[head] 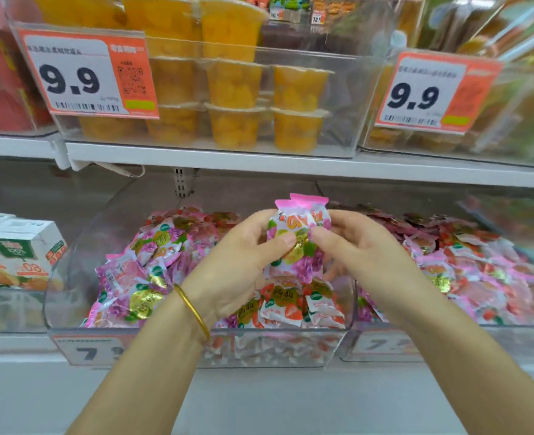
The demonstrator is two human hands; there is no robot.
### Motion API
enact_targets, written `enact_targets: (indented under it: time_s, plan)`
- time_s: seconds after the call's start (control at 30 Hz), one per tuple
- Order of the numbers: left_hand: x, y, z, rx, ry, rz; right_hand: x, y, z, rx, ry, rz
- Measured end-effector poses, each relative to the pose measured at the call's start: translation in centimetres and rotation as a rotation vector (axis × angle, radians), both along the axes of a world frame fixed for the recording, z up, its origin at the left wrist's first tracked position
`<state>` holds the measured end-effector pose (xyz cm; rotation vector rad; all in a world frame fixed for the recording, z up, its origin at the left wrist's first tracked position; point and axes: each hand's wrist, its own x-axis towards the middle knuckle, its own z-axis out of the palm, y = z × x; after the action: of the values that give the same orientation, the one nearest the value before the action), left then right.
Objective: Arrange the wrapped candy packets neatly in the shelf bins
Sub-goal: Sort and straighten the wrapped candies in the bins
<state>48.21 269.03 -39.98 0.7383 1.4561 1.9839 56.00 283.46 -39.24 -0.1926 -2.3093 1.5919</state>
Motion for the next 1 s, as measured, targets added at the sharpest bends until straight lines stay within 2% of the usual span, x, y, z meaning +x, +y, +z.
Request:
enact_targets:
  time_s: [0.2, 0.33, 0.4, 0.5, 0.63, 0.73, 0.8, 0.93, 1.0]
  plan:
    - [1.5, 4.6, -0.3, -0.11, 0.321, 0.229, 1.2, 3.6, 0.2, -0.098, 0.16, -0.069]
    - [1.7, 6.7, -1.1, -0.25, 0.558, 0.312, 2.8, 8.7, 0.1, -0.104, 0.13, -0.266]
    - [1.7, 7.4, -1.7, -0.313, 0.616, 0.328, 3.4, 11.3, -0.9, -0.115, 0.096, -0.361]
    - [1.3, 8.2, -2.3, -0.363, 0.656, 0.347, 3.9, 13.1, -2.1, -0.062, 0.031, -0.436]
    - [1.0, 8.8, -2.6, -0.395, 0.69, 0.365, 3.7, 13.5, -2.3, 0.204, -0.046, -0.492]
    - [0.9, 9.0, -2.6, -0.396, 0.701, 0.376, 3.1, 12.7, -2.2, 0.348, -0.104, -0.457]
    - [1.0, 9.0, -2.6, -0.398, 0.712, 0.375, 2.7, 12.2, -2.4, 0.369, -0.157, -0.394]
    - [1.0, 8.8, -2.7, -0.395, 0.712, 0.369, 1.8, 10.5, -2.7, 0.24, -0.202, -0.236]
    - [1.2, 8.7, -2.6, -0.393, 0.708, 0.366, 1.1, 9.3, -3.3, 0.343, -0.289, -0.206]
